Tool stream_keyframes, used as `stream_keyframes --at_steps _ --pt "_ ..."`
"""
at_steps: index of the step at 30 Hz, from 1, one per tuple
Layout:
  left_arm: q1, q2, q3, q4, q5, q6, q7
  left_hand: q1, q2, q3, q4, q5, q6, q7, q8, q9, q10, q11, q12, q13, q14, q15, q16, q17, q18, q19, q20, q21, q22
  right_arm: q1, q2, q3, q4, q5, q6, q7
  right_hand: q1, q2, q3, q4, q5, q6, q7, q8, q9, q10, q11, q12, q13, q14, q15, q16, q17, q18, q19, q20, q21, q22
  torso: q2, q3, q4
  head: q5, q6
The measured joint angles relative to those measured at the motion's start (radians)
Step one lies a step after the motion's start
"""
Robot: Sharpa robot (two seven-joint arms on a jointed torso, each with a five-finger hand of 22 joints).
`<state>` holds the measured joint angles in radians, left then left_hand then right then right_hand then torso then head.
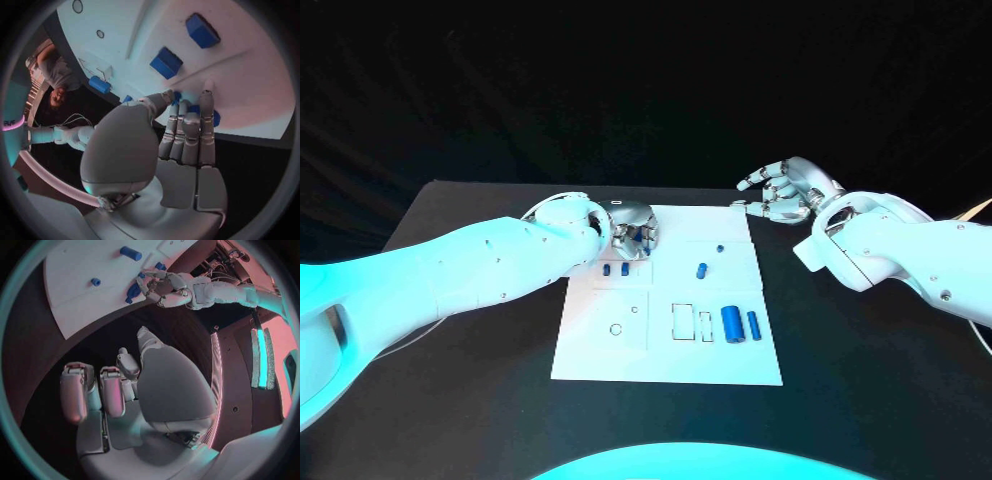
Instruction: Assemble the parts on the task board
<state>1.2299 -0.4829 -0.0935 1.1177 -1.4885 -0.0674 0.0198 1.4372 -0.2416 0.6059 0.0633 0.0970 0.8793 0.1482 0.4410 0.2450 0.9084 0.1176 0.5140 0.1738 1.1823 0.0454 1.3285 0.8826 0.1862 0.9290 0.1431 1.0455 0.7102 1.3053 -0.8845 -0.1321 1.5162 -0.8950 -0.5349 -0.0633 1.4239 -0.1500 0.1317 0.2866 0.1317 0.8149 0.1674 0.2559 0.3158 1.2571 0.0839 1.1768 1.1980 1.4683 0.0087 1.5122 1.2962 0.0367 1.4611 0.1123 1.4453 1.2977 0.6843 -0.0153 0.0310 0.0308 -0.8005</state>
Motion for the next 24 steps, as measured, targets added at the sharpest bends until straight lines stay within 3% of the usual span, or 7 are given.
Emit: stream_keyframes --at_steps 1,5,7,8,12,14,24 --pt "0.000 0.000 0.000 0.000 0.000 0.000 0.001 0.005 0.005 0.000 0.000 0.000 0.003 -0.003 0.000 0.000 0.018 -0.016 0.000 -0.001 0.011 -0.006 0.014 0.017 0.000 0.006 -0.006 0.016 0.013 0.000 0.000 0.000 0.000 0.000 0.000 0.000 0.000 0.000 0.000 0.000 0.000 0.000 0.000 0.000 0.000 0.000 0.000 0.000 0.000 0.000 0.000 0.000 0.000 0.000 0.000 0.000 0.000 0.000 0.000 0.0000 0.0000 0.000 0.000" --pt "-0.001 0.000 -0.001 0.000 0.000 0.000 0.003 0.012 0.012 0.024 -0.025 0.000 0.038 -0.006 0.000 0.000 0.046 -0.024 0.000 0.000 0.043 -0.017 0.034 0.051 0.000 0.013 -0.013 0.052 0.061 0.000 0.000 0.000 0.000 0.000 0.000 0.000 0.000 0.000 0.000 0.000 0.000 0.000 0.000 0.011 0.000 0.000 0.000 0.000 0.000 0.000 0.000 0.000 0.000 0.000 0.000 0.000 0.000 0.000 0.000 -0.0001 0.0002 0.000 0.000" --pt "-0.001 0.000 -0.002 0.000 0.000 0.001 0.003 0.015 0.016 0.025 -0.025 0.000 0.042 -0.009 0.000 0.001 0.069 -0.023 -0.004 -0.001 0.065 -0.020 0.050 0.082 0.000 0.024 -0.023 0.073 0.095 0.000 0.000 0.000 0.000 0.000 0.000 0.000 0.000 0.000 0.000 0.000 0.000 0.000 0.000 0.011 0.000 0.000 0.000 0.000 0.000 0.000 0.000 0.000 0.000 0.000 0.000 0.000 0.000 0.000 0.000 -0.0002 0.0002 0.000 -0.001" --pt "-0.001 0.000 -0.002 0.000 0.000 0.001 0.003 0.015 0.016 0.025 -0.025 0.000 0.042 -0.009 0.000 0.001 0.074 -0.027 -0.004 -0.001 0.072 -0.021 0.050 0.082 0.000 0.036 -0.013 0.074 0.095 0.000 0.000 0.000 0.000 0.000 0.000 0.000 0.000 0.000 0.000 0.000 0.000 0.000 0.000 0.011 0.000 0.000 0.000 0.000 0.000 0.000 0.000 0.000 0.000 0.000 0.000 0.000 0.000 0.000 0.000 -0.0002 0.0002 0.000 -0.001" --pt "-0.001 0.000 -0.002 0.001 -0.002 0.002 0.001 0.016 0.016 0.015 -0.034 0.000 0.057 -0.007 -0.012 0.001 0.075 -0.028 -0.004 -0.001 0.080 -0.028 0.062 0.091 -0.001 0.061 -0.021 0.100 0.120 0.000 0.000 0.000 0.000 0.000 0.000 0.000 0.000 0.000 0.000 0.000 0.000 0.000 0.000 0.011 0.000 0.000 0.000 0.000 0.000 0.000 0.000 0.000 0.000 0.000 0.000 0.000 0.000 0.000 0.000 -0.0003 0.0002 0.000 -0.002" --pt "-0.001 0.000 -0.002 0.001 -0.004 0.001 0.000 0.014 0.032 0.007 -0.043 0.000 0.061 -0.004 -0.012 0.001 0.075 -0.028 -0.004 0.000 0.079 -0.027 0.062 0.091 -0.001 0.065 -0.025 0.101 0.122 0.000 0.000 0.000 -0.001 0.000 0.000 0.000 0.000 0.000 0.000 0.000 0.000 0.000 0.000 0.011 0.000 0.000 0.000 0.000 0.000 0.000 0.000 0.000 0.000 0.000 0.000 0.000 0.000 0.000 0.000 -0.0003 0.0002 0.000 -0.002" --pt "-0.005 -0.005 -0.004 0.004 -0.004 -0.023 0.005 0.014 0.032 -0.001 -0.051 0.000 0.075 -0.007 -0.023 0.001 0.105 -0.030 -0.023 0.000 0.098 -0.031 0.074 0.121 -0.001 0.104 -0.025 0.139 0.173 0.000 0.001 0.000 -0.001 -0.001 0.000 0.001 0.000 0.000 0.000 0.000 0.000 0.000 0.000 0.011 0.000 0.000 0.000 0.000 0.000 0.000 0.000 0.000 0.000 0.000 0.000 0.000 0.000 0.000 0.000 -0.0006 0.0000 0.003 0.000"
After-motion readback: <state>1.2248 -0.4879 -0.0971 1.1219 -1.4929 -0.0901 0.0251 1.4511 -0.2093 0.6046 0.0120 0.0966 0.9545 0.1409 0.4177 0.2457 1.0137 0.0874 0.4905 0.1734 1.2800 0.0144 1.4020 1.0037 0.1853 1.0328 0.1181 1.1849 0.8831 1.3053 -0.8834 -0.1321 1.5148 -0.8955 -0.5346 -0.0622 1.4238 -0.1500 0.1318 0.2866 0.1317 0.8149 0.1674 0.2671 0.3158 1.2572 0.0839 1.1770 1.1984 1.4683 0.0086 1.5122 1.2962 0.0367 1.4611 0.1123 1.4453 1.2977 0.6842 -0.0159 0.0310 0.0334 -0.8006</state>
